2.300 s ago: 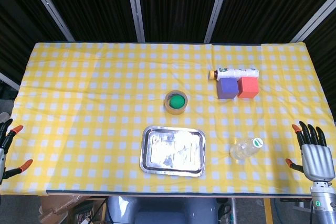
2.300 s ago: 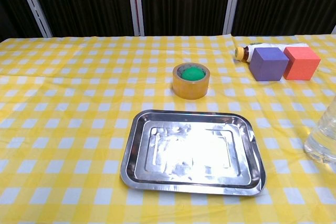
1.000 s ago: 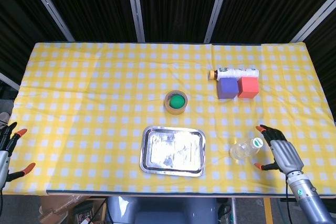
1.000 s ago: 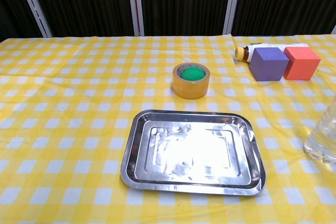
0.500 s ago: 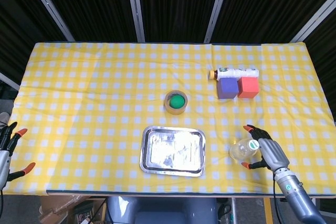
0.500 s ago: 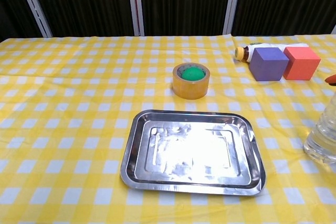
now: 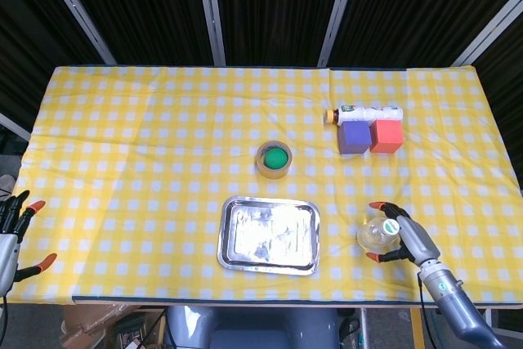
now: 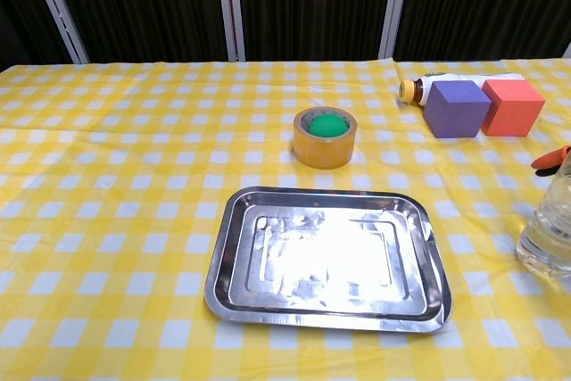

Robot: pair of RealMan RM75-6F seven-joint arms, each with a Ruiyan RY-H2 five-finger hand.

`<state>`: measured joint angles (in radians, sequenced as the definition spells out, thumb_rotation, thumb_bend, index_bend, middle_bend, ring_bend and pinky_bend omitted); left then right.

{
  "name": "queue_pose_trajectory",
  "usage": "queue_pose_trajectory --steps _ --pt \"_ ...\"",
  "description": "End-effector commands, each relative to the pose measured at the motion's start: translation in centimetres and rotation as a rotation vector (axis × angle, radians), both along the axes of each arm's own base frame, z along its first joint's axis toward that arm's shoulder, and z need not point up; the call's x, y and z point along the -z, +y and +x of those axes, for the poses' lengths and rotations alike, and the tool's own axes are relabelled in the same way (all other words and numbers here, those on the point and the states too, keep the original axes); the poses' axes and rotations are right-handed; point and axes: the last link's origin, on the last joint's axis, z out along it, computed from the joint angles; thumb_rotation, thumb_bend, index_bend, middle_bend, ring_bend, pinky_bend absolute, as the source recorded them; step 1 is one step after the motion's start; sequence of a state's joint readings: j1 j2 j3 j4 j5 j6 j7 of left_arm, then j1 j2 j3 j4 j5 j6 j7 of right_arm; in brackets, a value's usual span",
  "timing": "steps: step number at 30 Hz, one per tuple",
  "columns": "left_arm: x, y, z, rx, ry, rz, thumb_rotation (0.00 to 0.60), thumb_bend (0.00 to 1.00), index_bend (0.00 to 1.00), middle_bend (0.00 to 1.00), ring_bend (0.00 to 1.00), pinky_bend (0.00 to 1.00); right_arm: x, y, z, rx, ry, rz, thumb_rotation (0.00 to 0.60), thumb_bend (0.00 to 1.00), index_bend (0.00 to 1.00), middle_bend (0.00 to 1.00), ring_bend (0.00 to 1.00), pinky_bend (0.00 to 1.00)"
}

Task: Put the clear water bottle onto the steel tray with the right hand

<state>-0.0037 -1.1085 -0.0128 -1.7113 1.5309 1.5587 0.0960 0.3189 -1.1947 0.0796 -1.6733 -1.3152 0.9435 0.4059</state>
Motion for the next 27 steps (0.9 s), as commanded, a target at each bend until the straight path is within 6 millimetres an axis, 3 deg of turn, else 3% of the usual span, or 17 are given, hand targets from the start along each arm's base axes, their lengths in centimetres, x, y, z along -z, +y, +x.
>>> queue_pose_trajectory --steps 1,6,15,21,27 --pt "0.0 0.0 0.0 0.0 0.0 0.0 0.6 0.15 0.16 0.01 0.0 0.0 0.4 -0.3 -0.1 0.025 -0.056 -0.024 0.6 0.21 0.29 0.25 0.04 0.0" --pt "0.0 0.0 0.0 0.0 -0.001 -0.003 0.6 0.15 0.16 0.01 0.0 0.0 0.7 -0.4 -0.4 0.046 -0.1 -0.045 0.6 0.25 0.45 0.37 0.11 0.0" --pt "-0.1 -0.1 0.0 0.0 -0.006 -0.004 0.6 0.15 0.16 0.01 0.0 0.0 1.3 -0.1 -1.3 0.097 -0.184 -0.085 0.6 0.46 0.68 0.56 0.25 0.0" --pt "0.0 0.0 0.0 0.001 -0.007 -0.007 0.6 0.15 0.16 0.01 0.0 0.0 1.3 -0.2 -1.2 0.094 -0.189 -0.088 0.6 0.51 0.69 0.58 0.26 0.0" --pt "0.0 -0.1 0.1 0.006 -0.008 -0.006 0.6 0.15 0.16 0.01 0.0 0.0 0.2 -0.6 2.1 0.01 -0.224 -0.1 0.6 0.51 0.69 0.58 0.26 0.0"
